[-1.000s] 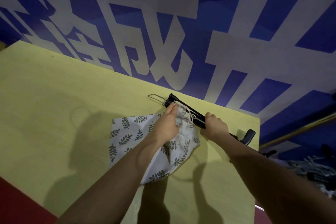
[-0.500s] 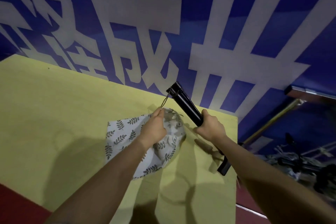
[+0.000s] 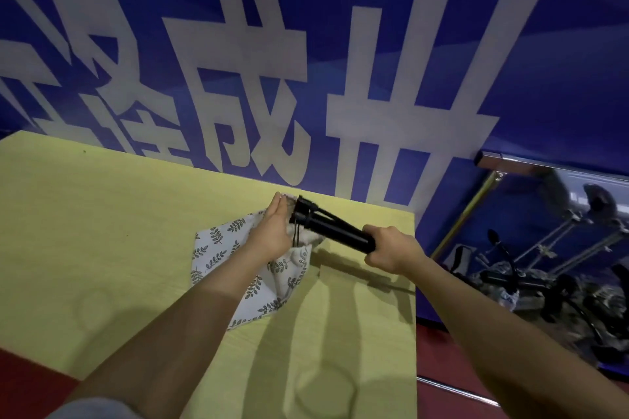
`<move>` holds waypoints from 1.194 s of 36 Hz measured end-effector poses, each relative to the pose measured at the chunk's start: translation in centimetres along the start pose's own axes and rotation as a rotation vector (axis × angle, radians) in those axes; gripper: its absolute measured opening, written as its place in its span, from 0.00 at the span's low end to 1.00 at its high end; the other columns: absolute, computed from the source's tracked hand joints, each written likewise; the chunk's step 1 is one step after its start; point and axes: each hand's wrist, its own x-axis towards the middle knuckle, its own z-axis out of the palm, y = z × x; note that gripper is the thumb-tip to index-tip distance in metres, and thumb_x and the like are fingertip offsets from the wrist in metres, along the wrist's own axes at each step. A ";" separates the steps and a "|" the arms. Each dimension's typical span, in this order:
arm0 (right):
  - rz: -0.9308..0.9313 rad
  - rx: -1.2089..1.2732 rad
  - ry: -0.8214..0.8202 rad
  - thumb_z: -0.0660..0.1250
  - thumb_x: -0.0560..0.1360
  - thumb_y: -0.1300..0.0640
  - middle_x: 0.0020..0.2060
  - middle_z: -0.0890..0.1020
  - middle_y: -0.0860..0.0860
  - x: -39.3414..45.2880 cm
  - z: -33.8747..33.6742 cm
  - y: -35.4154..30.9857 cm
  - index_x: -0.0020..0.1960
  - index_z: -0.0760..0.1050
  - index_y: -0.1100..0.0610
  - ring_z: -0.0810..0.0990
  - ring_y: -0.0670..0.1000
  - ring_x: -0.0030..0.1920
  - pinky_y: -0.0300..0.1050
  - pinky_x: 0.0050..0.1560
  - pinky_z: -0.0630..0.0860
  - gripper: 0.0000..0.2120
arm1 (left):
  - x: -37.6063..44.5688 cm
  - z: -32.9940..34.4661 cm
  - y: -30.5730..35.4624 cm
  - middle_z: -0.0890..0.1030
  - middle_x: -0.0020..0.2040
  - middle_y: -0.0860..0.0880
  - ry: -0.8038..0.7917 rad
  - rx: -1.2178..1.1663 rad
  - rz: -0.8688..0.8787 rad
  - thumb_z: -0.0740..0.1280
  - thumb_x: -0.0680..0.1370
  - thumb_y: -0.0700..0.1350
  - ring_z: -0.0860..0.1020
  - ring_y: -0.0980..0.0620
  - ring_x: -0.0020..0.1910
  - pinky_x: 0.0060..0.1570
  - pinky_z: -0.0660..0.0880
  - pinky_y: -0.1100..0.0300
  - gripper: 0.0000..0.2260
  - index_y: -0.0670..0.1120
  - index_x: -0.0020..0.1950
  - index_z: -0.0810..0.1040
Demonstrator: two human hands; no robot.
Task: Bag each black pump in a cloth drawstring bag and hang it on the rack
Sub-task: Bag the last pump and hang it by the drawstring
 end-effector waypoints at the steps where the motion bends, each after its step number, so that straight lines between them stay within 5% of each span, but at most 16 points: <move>1: -0.012 -0.038 -0.012 0.64 0.72 0.54 0.45 0.80 0.51 -0.2 0.1 0.0 0.59 0.71 0.50 0.78 0.54 0.45 0.51 0.45 0.80 0.15 | -0.1 0.0 0.1 0.39 0.78 0.54 -0.010 0.001 0.009 0.60 0.73 0.28 0.50 0.49 0.77 0.72 0.61 0.53 0.41 0.46 0.78 0.41; 13: -0.129 -0.372 0.033 0.61 0.76 0.57 0.45 0.78 0.51 0.0 -1.1 -1.1 0.61 0.70 0.52 0.77 0.54 0.43 0.46 0.38 0.74 0.14 | -1.6 -0.6 1.0 0.39 0.78 0.56 0.047 0.056 0.037 0.61 0.73 0.28 0.53 0.49 0.77 0.68 0.68 0.53 0.41 0.48 0.77 0.41; 21: -0.261 -0.637 0.166 0.61 0.75 0.62 0.53 0.78 0.55 1.1 -1.9 -2.8 0.60 0.70 0.58 0.76 0.57 0.53 0.50 0.56 0.70 0.13 | -2.3 -0.2 3.5 0.42 0.78 0.56 -0.030 0.088 0.163 0.62 0.73 0.31 0.53 0.51 0.76 0.67 0.68 0.57 0.40 0.47 0.78 0.43; 26: -0.426 -0.684 0.316 0.62 0.75 0.62 0.52 0.78 0.56 1.1 -3.3 -3.9 0.57 0.71 0.59 0.76 0.58 0.52 0.49 0.52 0.68 0.11 | -2.2 0.7 4.3 0.59 0.72 0.49 0.038 0.196 0.223 0.67 0.74 0.44 0.63 0.46 0.68 0.66 0.64 0.55 0.31 0.44 0.74 0.58; 29: -0.519 -0.740 0.447 0.75 0.62 0.58 0.37 0.80 0.52 1.5 -3.9 -4.4 0.43 0.77 0.57 0.79 0.54 0.38 0.45 0.40 0.69 0.12 | -1.8 1.0 4.6 0.68 0.63 0.47 0.151 0.272 0.189 0.66 0.74 0.48 0.65 0.46 0.61 0.59 0.63 0.56 0.21 0.46 0.66 0.68; 31: -0.583 -0.715 0.560 0.77 0.57 0.59 0.34 0.79 0.50 1.9 -4.2 -4.4 0.40 0.77 0.55 0.78 0.53 0.35 0.46 0.41 0.69 0.14 | -1.4 1.1 4.8 0.72 0.58 0.45 0.215 0.336 0.161 0.65 0.76 0.51 0.66 0.46 0.58 0.56 0.64 0.56 0.17 0.44 0.60 0.72; 36: -0.753 -0.523 0.762 0.70 0.67 0.59 0.50 0.79 0.53 1.5 -5.1 -4.6 0.55 0.74 0.58 0.77 0.55 0.46 0.46 0.51 0.64 0.17 | -0.7 0.8 5.0 0.73 0.56 0.45 0.321 0.296 0.049 0.66 0.76 0.52 0.67 0.44 0.57 0.52 0.64 0.54 0.17 0.41 0.58 0.71; 43: -0.657 -0.249 0.673 0.62 0.72 0.53 0.36 0.77 0.51 1.6 -4.5 -4.5 0.42 0.74 0.57 0.74 0.54 0.37 0.43 0.41 0.59 0.07 | -0.3 -0.7 4.2 0.72 0.56 0.45 0.341 0.277 0.032 0.66 0.76 0.52 0.66 0.44 0.57 0.53 0.64 0.54 0.17 0.42 0.57 0.70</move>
